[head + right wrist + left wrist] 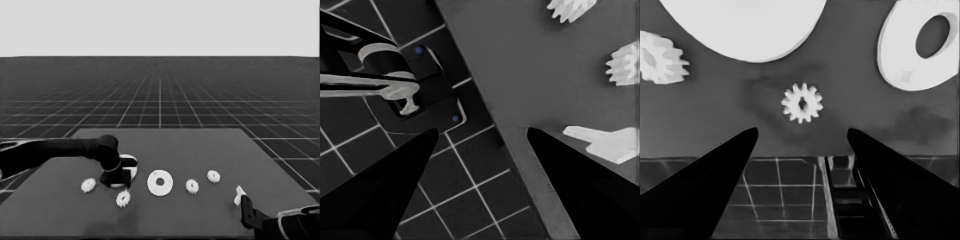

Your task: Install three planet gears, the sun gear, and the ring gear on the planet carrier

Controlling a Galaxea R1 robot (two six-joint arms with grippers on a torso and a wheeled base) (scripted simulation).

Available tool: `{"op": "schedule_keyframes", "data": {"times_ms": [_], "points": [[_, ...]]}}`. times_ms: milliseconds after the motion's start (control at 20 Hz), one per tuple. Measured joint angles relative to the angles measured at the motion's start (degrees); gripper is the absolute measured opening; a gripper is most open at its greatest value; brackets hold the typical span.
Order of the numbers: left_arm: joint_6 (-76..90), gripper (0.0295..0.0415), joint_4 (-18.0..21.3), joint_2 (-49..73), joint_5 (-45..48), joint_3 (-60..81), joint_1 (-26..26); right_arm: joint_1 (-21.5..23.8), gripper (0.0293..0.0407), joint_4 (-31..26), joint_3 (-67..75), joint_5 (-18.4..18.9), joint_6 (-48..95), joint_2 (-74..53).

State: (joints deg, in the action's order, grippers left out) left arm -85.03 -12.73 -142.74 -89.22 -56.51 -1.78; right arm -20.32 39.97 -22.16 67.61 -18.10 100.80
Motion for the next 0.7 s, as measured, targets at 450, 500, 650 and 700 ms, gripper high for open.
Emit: {"op": "schedule_keyframes", "data": {"times_ms": [450, 500, 650, 700], "points": [[4.8, 0.0385, -12.5, -2.3, 3.7, -8.9, -13.5, 0.0, 0.0385, 0.0, 0.0, 0.0, 0.0, 0.0], [4.8, 0.0385, -12.5, -2.3, 3.8, -9.0, -13.6, 0.0, 0.0385, 0.0, 0.0, 0.0, 0.0, 0.0], [4.8, 0.0313, -12.6, -2.3, 3.8, -9.0, -13.6, 0.0, 0.0385, 0.0, 0.0, 0.0, 0.0, 0.0], [4.8, 0.0312, -12.6, -2.3, 3.8, -9.0, -13.6, 0.0, 0.0385, 0.0, 0.0, 0.0, 0.0, 0.0]]}}
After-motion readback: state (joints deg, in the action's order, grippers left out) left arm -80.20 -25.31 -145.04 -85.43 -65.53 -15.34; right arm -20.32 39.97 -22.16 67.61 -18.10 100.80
